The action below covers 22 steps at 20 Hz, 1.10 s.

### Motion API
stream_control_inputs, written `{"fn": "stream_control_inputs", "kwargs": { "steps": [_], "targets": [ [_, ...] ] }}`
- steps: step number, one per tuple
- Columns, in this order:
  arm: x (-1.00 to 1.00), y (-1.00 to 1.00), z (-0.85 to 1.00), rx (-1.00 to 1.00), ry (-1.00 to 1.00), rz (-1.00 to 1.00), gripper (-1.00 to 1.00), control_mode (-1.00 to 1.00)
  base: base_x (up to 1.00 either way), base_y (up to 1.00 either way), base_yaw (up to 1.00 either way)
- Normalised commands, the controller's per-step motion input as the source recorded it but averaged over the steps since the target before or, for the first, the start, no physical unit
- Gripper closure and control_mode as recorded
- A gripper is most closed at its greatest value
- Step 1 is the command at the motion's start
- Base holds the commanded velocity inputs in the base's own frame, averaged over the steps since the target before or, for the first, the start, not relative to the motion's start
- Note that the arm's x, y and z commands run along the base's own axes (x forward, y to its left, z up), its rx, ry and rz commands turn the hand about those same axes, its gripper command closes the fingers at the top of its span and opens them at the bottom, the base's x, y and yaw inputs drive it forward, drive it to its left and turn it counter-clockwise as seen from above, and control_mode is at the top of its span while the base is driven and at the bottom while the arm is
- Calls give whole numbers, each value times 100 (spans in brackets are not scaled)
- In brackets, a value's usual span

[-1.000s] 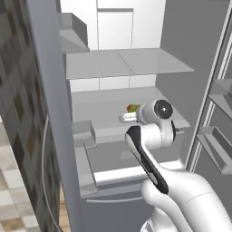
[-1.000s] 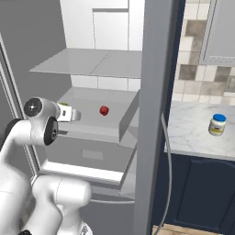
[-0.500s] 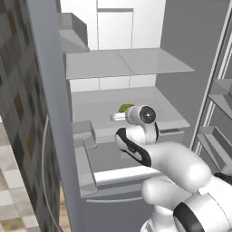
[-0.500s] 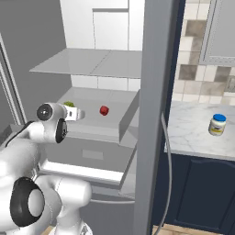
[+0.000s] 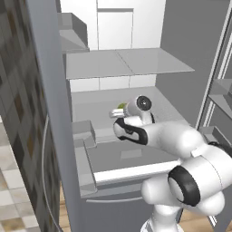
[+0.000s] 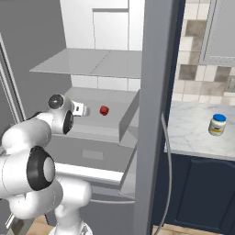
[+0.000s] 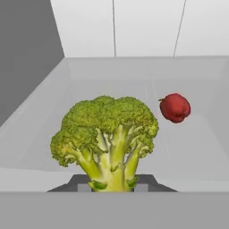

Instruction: Place the ketchup and mayonnaise from the counter to the top shelf of the fridge. If the existing items in the fridge are on the top shelf, move them to other shelves.

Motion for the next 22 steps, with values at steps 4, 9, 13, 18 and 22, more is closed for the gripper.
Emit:
{"fn": "stream_control_inputs", "kwargs": {
  "steps": [4,9,13,18,22],
  "targets": [
    [35,1,-31,0,6,0,100,-100,0,0,0],
    [58,10,-35,0,0,0,100,-100,0,0,0],
    [68,19,-57,0,0,0,100,-100,0,0,0],
    [76,19,-59,-2,-2,0,100,-100,0,0,0],
    [74,7,-39,-1,-5,-1,-100,-100,0,0,0]
  ]
}}
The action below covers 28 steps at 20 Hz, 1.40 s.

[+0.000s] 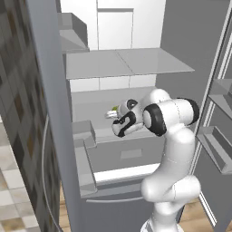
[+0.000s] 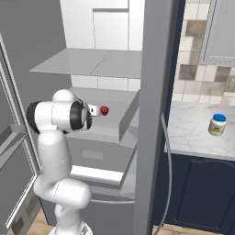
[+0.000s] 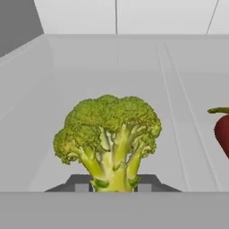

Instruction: Place the ketchup and mayonnaise from the counter to the top shelf of the fridge. If the existing items in the fridge are on the top shelf, move them to other shelves.

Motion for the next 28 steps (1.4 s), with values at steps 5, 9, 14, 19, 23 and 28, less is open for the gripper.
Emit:
{"fn": "stream_control_inputs", "kwargs": {
  "steps": [5,9,14,19,23,28],
  "targets": [
    [13,3,29,0,0,-6,-100,-100,0,0,0],
    [-29,3,98,0,0,-8,-100,-100,0,0,0],
    [-68,2,100,0,4,-9,-100,-100,0,0,0],
    [-100,0,93,1,15,-6,-100,-100,0,0,0],
    [-100,0,91,7,18,-5,-100,-100,0,0,0],
    [-100,0,91,9,17,-4,-100,-100,0,0,0]
  ]
}}
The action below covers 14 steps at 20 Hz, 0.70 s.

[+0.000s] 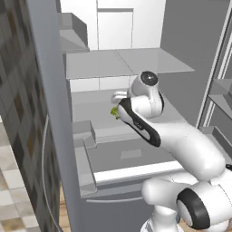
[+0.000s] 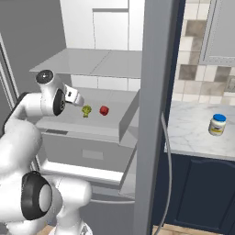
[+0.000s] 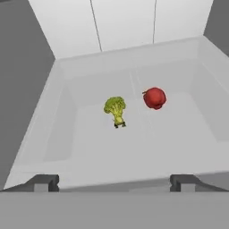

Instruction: Place the ketchup and mayonnaise from the counter to the top shelf of the fridge. If the existing items in the fridge are on the top shelf, move them to other shelves.

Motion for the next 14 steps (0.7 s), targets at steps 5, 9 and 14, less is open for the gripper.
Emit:
{"fn": "stream_control_inputs", "kwargs": {
  "steps": [5,9,14],
  "targets": [
    [-100,-5,53,10,16,-6,-100,-100,0,0,0],
    [-100,-10,37,9,13,-7,-100,-100,0,0,0],
    [-100,-19,41,5,6,-8,-100,-100,0,0,0]
  ]
}}
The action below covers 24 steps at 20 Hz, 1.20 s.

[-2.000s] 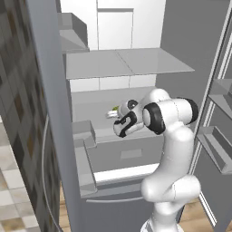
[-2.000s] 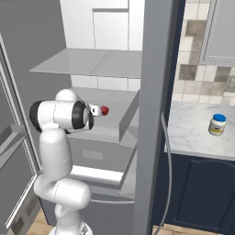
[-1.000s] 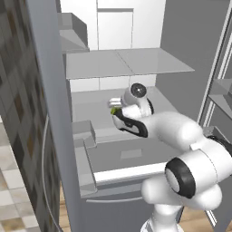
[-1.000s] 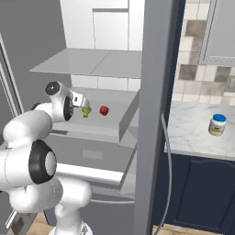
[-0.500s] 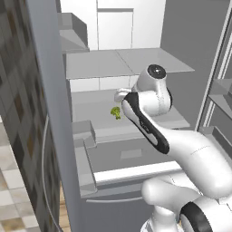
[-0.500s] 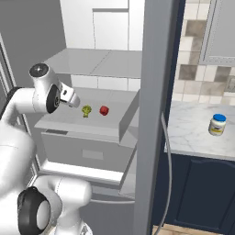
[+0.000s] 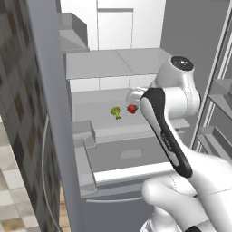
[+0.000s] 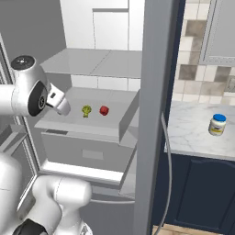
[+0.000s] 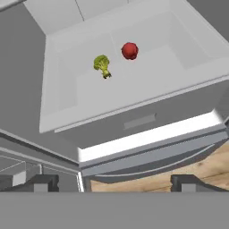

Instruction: Place the ketchup and mayonnaise from the counter to the top shelf of the fridge. If the existing items in the fridge are on the top shelf, move them to other shelves.

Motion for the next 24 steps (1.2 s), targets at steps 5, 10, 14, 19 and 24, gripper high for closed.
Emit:
{"fn": "stream_control_inputs", "kwargs": {
  "steps": [5,10,14,19,24],
  "targets": [
    [-100,-23,52,0,0,-8,-100,-100,0,0,0],
    [-76,-7,38,-3,-14,-1,-100,-100,0,0,0],
    [0,0,0,0,0,0,-100,-100,0,0,0],
    [-51,0,0,0,1,0,-100,-100,0,0,0],
    [0,0,0,0,0,0,-100,100,-100,-13,-2]
  ]
}}
